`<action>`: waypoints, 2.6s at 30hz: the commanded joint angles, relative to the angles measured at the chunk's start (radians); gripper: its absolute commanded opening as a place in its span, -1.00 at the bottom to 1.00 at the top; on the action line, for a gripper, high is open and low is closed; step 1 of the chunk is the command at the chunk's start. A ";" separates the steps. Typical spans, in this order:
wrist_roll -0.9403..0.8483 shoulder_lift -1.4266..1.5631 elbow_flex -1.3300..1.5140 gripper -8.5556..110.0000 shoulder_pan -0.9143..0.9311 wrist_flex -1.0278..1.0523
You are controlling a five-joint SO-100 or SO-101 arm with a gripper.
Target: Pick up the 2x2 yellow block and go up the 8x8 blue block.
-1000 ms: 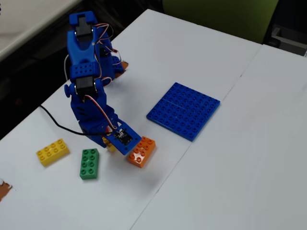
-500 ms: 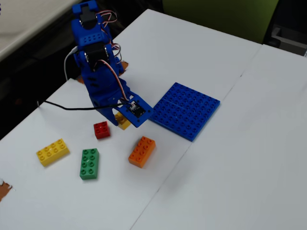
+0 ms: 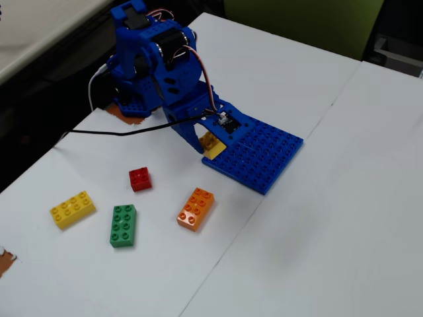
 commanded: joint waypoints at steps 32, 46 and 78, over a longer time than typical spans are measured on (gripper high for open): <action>0.247 -0.037 -0.067 -0.86 -0.380 0.072; 0.244 -0.060 -0.147 -0.86 -0.380 0.072; 0.193 -0.155 -0.213 -0.86 -0.351 0.072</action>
